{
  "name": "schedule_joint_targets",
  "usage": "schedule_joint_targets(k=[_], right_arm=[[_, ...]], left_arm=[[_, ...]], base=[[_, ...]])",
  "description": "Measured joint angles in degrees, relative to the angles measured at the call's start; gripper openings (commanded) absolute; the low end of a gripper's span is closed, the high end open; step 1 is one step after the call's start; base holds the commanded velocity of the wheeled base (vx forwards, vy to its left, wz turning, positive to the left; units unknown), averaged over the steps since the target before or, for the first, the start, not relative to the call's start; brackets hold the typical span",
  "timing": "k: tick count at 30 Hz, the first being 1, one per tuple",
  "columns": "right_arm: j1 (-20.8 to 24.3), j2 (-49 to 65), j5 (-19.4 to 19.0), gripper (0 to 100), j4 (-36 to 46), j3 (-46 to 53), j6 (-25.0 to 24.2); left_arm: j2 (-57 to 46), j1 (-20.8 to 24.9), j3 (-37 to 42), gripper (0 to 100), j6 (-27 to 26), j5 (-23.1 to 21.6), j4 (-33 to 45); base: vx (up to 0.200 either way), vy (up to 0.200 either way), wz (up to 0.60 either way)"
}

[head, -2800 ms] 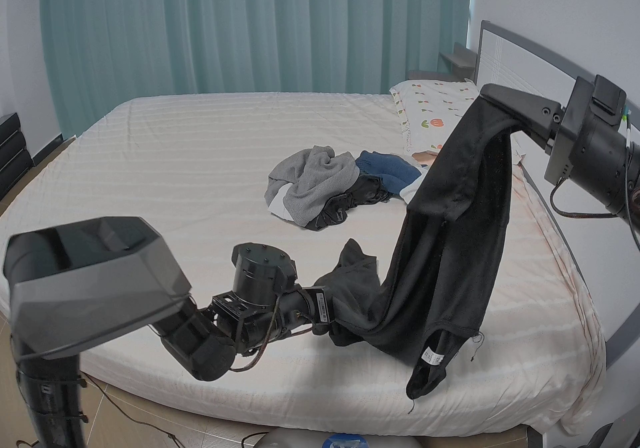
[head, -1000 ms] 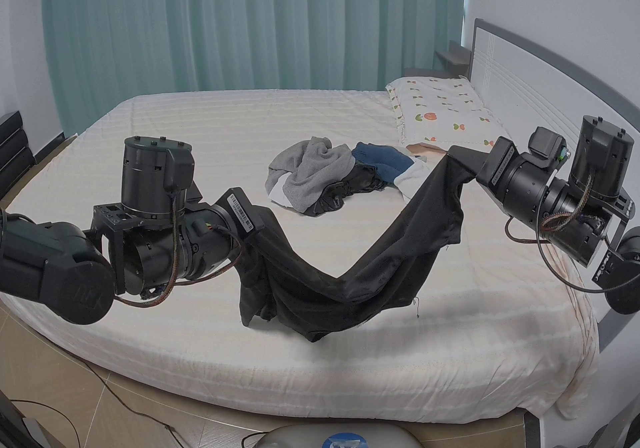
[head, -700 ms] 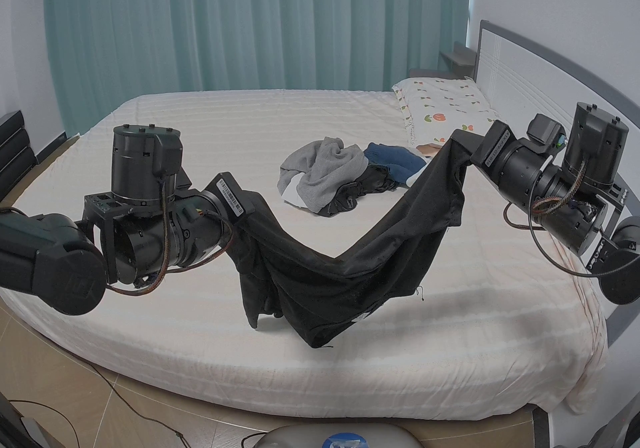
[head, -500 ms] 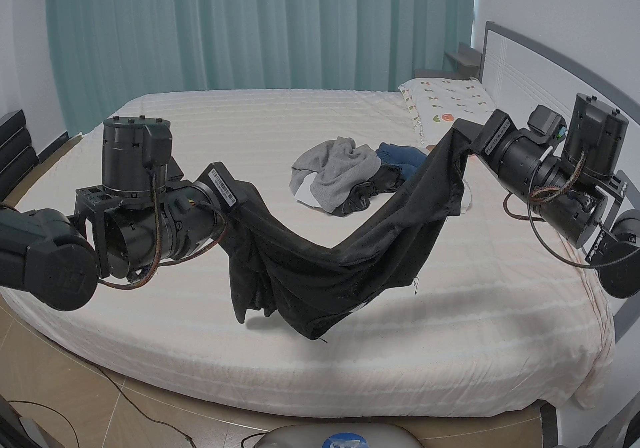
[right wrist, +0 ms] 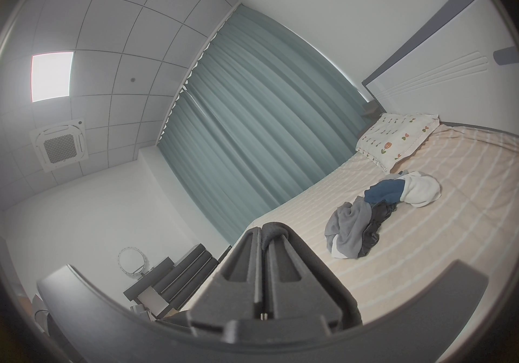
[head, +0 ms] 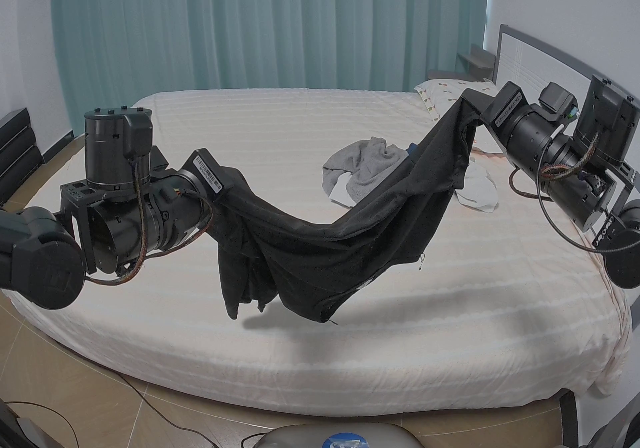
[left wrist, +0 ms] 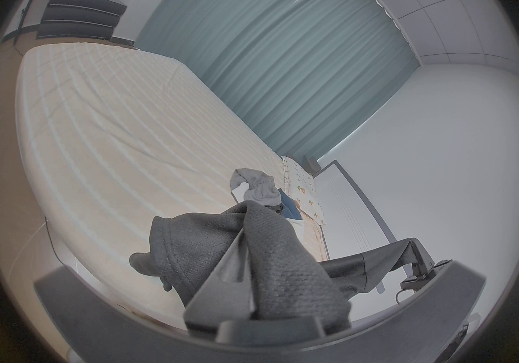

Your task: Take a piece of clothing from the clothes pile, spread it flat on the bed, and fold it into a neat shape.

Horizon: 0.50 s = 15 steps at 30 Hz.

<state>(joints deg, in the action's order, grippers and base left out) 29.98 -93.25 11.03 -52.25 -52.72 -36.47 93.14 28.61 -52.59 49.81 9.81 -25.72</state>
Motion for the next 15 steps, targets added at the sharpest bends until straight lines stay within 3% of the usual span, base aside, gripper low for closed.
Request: schedule_joint_targets(k=[15], right_arm=[[-1.2, 0.4, -0.1, 0, -0.1, -0.8, 0.0]], left_arm=[[-1.0, -0.8, -0.3, 0, -0.2, 0.0, 0.2]], base=[[0.0, 0.2, 0.0]])
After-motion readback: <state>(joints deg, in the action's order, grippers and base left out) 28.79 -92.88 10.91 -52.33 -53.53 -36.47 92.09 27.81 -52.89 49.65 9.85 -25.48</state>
